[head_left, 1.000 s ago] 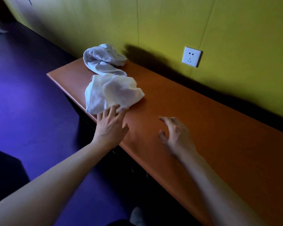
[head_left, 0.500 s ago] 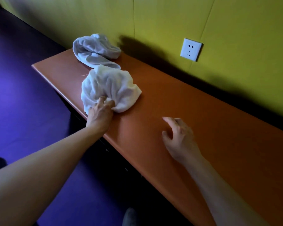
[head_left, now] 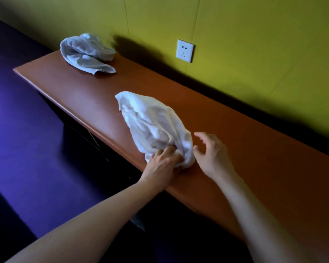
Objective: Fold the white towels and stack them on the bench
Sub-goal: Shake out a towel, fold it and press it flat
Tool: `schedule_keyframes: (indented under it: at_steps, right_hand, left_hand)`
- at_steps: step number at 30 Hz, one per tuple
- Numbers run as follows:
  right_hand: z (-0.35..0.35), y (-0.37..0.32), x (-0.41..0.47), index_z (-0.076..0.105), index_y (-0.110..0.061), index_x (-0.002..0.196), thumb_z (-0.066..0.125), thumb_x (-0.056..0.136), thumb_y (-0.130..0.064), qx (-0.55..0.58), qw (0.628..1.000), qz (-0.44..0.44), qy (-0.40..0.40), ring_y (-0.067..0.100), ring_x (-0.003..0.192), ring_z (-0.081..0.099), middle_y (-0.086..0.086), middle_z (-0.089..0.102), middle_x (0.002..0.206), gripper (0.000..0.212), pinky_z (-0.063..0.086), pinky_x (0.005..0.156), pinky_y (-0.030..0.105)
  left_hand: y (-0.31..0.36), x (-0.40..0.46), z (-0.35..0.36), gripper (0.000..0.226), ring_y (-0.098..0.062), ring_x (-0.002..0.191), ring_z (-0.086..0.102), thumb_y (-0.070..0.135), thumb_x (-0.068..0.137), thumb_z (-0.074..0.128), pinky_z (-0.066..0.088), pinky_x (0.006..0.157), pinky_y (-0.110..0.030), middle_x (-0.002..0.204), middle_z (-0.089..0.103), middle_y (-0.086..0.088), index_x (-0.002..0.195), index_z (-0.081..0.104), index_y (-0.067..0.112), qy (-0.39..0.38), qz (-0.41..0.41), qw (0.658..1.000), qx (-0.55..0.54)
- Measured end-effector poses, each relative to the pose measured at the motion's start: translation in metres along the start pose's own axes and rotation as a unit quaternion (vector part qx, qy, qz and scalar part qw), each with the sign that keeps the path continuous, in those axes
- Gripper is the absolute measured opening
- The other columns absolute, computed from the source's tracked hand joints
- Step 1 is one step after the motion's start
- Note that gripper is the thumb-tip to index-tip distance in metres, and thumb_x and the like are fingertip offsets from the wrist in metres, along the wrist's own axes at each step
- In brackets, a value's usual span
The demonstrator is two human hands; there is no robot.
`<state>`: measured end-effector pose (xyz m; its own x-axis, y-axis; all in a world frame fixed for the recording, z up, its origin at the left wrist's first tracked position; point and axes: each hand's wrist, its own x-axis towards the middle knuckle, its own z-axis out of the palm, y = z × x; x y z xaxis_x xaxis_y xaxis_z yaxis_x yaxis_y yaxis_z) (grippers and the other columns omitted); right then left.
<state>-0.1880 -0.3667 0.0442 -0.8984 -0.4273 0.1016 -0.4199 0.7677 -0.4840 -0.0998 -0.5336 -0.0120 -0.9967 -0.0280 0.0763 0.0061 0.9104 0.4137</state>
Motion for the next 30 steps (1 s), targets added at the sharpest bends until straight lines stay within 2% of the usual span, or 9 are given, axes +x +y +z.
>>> schedule_keyframes:
  at_steps: [4, 7, 10, 12, 14, 17, 23, 26, 30]
  right_hand:
    - [-0.025, 0.021, -0.017, 0.059, -0.024, 0.129, 0.064, 0.091, -0.026, -0.004, 1.000, 0.015, 0.001, 0.024, 0.111, 0.061, 0.002, 0.063, 0.122, 0.038, 0.052, 0.092, 0.043]
    - [-0.036, 0.039, -0.031, 0.061, -0.025, 0.126, 0.065, 0.091, -0.022, -0.006, 1.000, 0.027, -0.001, 0.024, 0.109, 0.062, 0.002, 0.064, 0.120, 0.035, 0.053, 0.090, 0.043]
    - [-0.039, 0.052, -0.042, 0.063, -0.024, 0.124, 0.066, 0.091, -0.025, -0.008, 0.999, 0.038, -0.005, 0.028, 0.111, 0.062, 0.004, 0.064, 0.122, 0.033, 0.051, 0.093, 0.043]
    - [-0.039, 0.052, -0.045, 0.064, -0.021, 0.124, 0.064, 0.089, -0.031, 0.005, 0.999, 0.049, -0.008, 0.030, 0.113, 0.061, 0.006, 0.064, 0.125, 0.036, 0.049, 0.096, 0.045]
    - [-0.036, 0.046, -0.047, 0.064, -0.021, 0.124, 0.060, 0.088, -0.043, 0.021, 0.999, 0.045, -0.011, 0.028, 0.112, 0.060, 0.005, 0.064, 0.125, 0.041, 0.048, 0.096, 0.046]
    - [-0.026, 0.035, -0.043, 0.064, -0.024, 0.118, 0.048, 0.090, -0.059, 0.019, 1.000, -0.002, -0.007, 0.023, 0.104, 0.061, 0.000, 0.065, 0.118, 0.048, 0.050, 0.090, 0.047]
    - [-0.011, -0.004, 0.003, 0.059, -0.025, 0.122, 0.069, 0.085, -0.050, -0.047, 0.996, -0.074, 0.001, 0.022, 0.104, 0.061, -0.001, 0.065, 0.115, 0.046, 0.046, 0.088, 0.038]
    - [0.001, -0.011, 0.014, 0.061, -0.020, 0.112, 0.059, 0.098, -0.031, -0.108, 0.992, -0.066, -0.009, 0.021, 0.094, 0.066, 0.000, 0.069, 0.107, 0.018, 0.045, 0.079, 0.030]
    - [-0.004, 0.007, 0.011, 0.057, -0.012, 0.110, 0.052, 0.101, -0.022, -0.034, 0.994, 0.000, 0.107, 0.021, 0.086, 0.065, 0.005, 0.066, 0.103, 0.014, 0.044, 0.067, 0.027]
  left_hand:
    - [0.057, -0.009, 0.000, 0.051, -0.031, 0.119, 0.057, 0.025, 0.091, 0.064, 0.046, 0.098, -0.039, 0.141, 0.054, -0.007, 0.140, 0.051, 0.023, -0.070, 0.084, 0.987, -0.116]
    - [0.075, -0.010, -0.011, 0.053, -0.030, 0.109, 0.061, 0.015, 0.087, 0.047, 0.051, 0.083, -0.039, 0.133, 0.057, -0.005, 0.140, 0.051, 0.020, -0.038, 0.093, 0.984, -0.147]
    - [0.061, 0.000, -0.026, 0.054, -0.031, 0.095, 0.057, 0.013, 0.076, 0.038, 0.052, 0.071, -0.045, 0.122, 0.059, -0.003, 0.125, 0.060, 0.021, 0.093, 0.094, 0.990, -0.050]
    - [0.045, 0.010, -0.040, 0.059, -0.032, 0.100, 0.055, 0.006, 0.074, 0.051, 0.049, 0.079, -0.045, 0.128, 0.057, -0.003, 0.130, 0.058, 0.023, 0.152, 0.044, 0.986, 0.045]
    - [0.030, 0.017, -0.053, 0.065, -0.032, 0.114, 0.052, 0.012, 0.075, 0.067, 0.043, 0.091, -0.045, 0.134, 0.052, -0.003, 0.136, 0.049, 0.024, 0.123, -0.020, 0.988, 0.095]
    - [0.010, 0.022, -0.052, 0.051, -0.030, 0.114, 0.053, 0.030, 0.080, 0.074, 0.035, 0.094, -0.042, 0.117, 0.059, 0.000, 0.125, 0.052, 0.024, 0.049, -0.067, 0.993, 0.085]
    - [-0.008, 0.007, -0.036, 0.029, -0.029, 0.104, 0.060, 0.029, 0.076, 0.081, 0.032, 0.093, -0.039, 0.095, 0.069, 0.004, 0.098, 0.064, 0.019, 0.100, -0.001, 0.993, 0.068]
    - [-0.018, 0.002, -0.035, 0.030, -0.028, 0.098, 0.063, 0.027, 0.072, 0.082, 0.031, 0.093, -0.038, 0.088, 0.070, 0.002, 0.092, 0.062, 0.017, 0.094, 0.008, 0.992, 0.082]
    - [-0.033, -0.004, -0.039, 0.020, -0.027, 0.070, 0.062, 0.023, 0.078, 0.068, 0.040, 0.093, -0.041, 0.068, 0.060, 0.005, 0.090, 0.053, 0.017, 0.086, 0.004, 0.994, 0.074]
